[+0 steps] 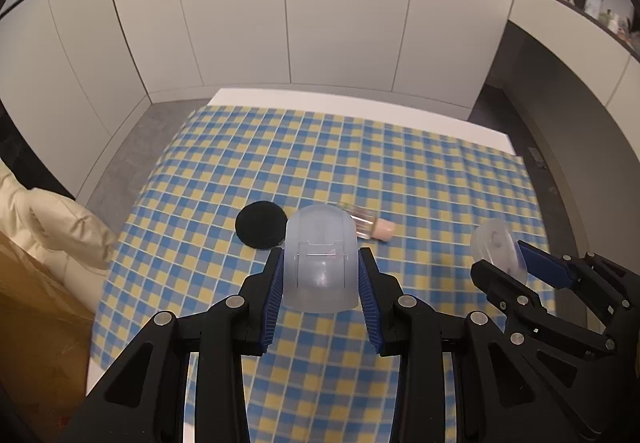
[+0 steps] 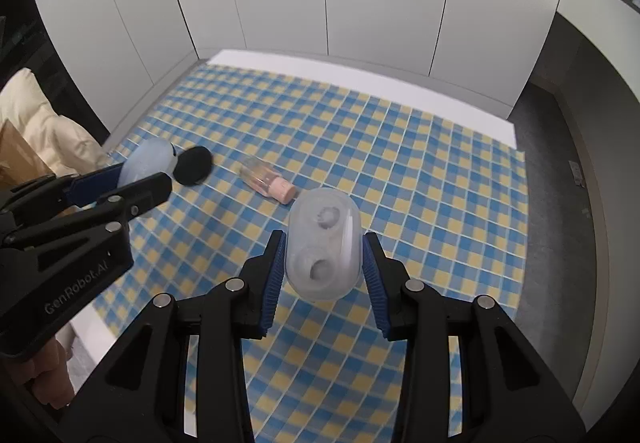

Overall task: Organize objects
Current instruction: 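Lift the clear container and clear case off the tablecloth, then carry the clear container and clear case over to the cardboard box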

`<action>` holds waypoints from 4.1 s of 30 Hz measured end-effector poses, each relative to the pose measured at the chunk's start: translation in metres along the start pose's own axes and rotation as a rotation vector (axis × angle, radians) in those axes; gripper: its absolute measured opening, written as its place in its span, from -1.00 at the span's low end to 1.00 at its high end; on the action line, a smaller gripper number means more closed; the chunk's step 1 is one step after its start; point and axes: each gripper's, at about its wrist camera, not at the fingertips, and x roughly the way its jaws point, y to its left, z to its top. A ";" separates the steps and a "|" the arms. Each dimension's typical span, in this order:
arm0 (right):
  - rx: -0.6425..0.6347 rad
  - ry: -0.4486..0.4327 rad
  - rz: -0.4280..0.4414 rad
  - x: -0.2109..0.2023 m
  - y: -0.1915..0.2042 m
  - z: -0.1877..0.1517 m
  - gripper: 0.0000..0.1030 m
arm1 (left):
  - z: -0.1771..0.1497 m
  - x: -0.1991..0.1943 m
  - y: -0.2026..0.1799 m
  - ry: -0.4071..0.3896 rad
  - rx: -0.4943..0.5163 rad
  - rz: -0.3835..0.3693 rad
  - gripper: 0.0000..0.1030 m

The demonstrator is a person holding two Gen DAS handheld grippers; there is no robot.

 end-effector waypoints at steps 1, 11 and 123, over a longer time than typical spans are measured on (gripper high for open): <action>0.008 -0.003 0.000 -0.007 -0.001 0.000 -0.23 | 0.000 -0.008 -0.001 -0.004 0.004 -0.003 -0.32; 0.057 -0.037 -0.002 -0.077 -0.002 -0.004 -0.23 | -0.005 -0.086 -0.020 -0.060 0.050 -0.038 -0.32; 0.011 -0.109 0.025 -0.166 0.047 -0.035 -0.23 | -0.063 -0.169 0.062 -0.194 -0.078 -0.070 -0.32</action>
